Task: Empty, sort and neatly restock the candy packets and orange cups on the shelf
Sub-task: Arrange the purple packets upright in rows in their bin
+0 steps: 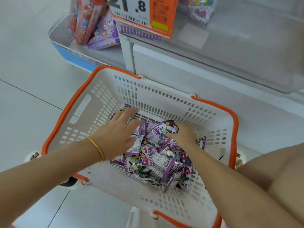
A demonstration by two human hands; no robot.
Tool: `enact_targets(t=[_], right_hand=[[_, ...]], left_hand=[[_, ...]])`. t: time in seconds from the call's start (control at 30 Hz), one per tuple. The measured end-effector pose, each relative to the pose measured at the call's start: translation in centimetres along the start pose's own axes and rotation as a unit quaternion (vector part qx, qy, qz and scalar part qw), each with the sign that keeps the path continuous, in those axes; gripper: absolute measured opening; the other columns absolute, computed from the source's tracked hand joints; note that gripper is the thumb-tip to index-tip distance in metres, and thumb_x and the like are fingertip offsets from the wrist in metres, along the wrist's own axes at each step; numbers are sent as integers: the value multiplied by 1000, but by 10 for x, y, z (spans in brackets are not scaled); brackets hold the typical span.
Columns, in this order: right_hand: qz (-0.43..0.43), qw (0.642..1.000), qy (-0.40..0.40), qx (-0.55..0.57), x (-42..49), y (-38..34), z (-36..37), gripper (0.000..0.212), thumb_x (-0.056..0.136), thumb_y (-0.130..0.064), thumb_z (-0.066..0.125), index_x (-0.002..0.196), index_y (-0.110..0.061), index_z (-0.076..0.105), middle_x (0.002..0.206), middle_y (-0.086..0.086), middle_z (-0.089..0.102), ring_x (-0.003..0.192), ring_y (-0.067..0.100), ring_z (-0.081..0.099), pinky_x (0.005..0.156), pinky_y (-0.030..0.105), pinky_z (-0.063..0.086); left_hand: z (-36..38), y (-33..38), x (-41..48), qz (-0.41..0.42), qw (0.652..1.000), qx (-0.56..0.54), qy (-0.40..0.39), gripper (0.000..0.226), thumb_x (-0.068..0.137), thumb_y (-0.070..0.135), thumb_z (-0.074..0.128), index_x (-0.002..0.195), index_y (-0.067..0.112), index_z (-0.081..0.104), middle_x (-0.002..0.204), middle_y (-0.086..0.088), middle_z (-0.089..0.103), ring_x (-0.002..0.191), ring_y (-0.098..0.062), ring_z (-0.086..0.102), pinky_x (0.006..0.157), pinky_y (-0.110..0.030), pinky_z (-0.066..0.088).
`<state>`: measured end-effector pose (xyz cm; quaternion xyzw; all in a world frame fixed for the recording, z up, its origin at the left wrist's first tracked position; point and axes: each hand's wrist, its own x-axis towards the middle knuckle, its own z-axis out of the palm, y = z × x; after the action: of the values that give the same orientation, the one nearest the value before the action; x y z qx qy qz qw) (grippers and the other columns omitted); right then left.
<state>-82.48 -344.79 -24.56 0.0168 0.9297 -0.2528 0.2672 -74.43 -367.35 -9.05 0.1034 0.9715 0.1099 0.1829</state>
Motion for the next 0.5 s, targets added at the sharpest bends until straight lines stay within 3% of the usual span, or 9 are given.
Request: enact_targets(t=[0.1, 0.17, 0.23, 0.3, 0.37, 0.43, 0.5], right_hand=[[-53, 990, -66, 114, -22, -32, -49, 37, 78, -31, 77, 98, -3, 62, 91, 11, 63, 83, 25, 58, 70, 33, 42], [-88, 976, -111, 164, -46, -56, -87, 36, 76, -27, 79, 101, -4, 66, 102, 15, 69, 88, 26, 64, 79, 35, 49], [-116, 965, -135, 195, -77, -75, -119, 31, 77, -24, 77, 101, -7, 67, 107, 11, 70, 96, 24, 66, 90, 38, 49], [-132, 942, -170, 258, -108, -86, -141, 18, 82, -16, 72, 98, -12, 66, 104, 4, 71, 94, 16, 67, 85, 29, 53], [-139, 916, -204, 317, -136, -89, -152, 14, 83, -11, 68, 97, -13, 64, 106, 4, 70, 95, 14, 66, 83, 24, 51], [-122, 894, -205, 379, -153, -86, -154, 28, 76, -18, 69, 102, -11, 65, 112, 8, 69, 105, 21, 64, 98, 36, 47], [-87, 873, -180, 445, -160, -80, -155, 45, 68, -26, 70, 109, -9, 66, 117, 11, 67, 113, 26, 61, 106, 43, 41]], left_hand=[[-6, 5, -3, -21, 998, -57, -6, 44, 94, 28, 47, 136, 22, 38, 151, -1, 19, 134, -21, 30, 109, -34, 33], [-14, 11, -4, -59, 990, -130, -11, 46, 95, 23, 48, 140, 21, 35, 147, -1, 31, 129, -19, 39, 107, -32, 35], [-21, 19, -5, -93, 969, -227, 3, 49, 94, 15, 52, 140, 18, 37, 140, -2, 43, 123, -18, 47, 104, -31, 38], [-30, 30, -7, -101, 932, -347, 11, 49, 89, 14, 59, 135, 16, 44, 134, 1, 50, 119, -15, 51, 103, -32, 41], [-37, 42, -12, -92, 891, -444, 3, 40, 83, 22, 64, 122, 19, 56, 123, 4, 61, 105, -10, 59, 91, -30, 49], [-42, 54, -17, -75, 880, -469, -18, 28, 83, 28, 66, 110, 23, 64, 105, 6, 68, 81, -1, 62, 69, -18, 47], [-44, 62, -21, -93, 860, -500, -30, 21, 83, 28, 67, 103, 20, 66, 90, 1, 69, 65, -5, 59, 60, -23, 45]])
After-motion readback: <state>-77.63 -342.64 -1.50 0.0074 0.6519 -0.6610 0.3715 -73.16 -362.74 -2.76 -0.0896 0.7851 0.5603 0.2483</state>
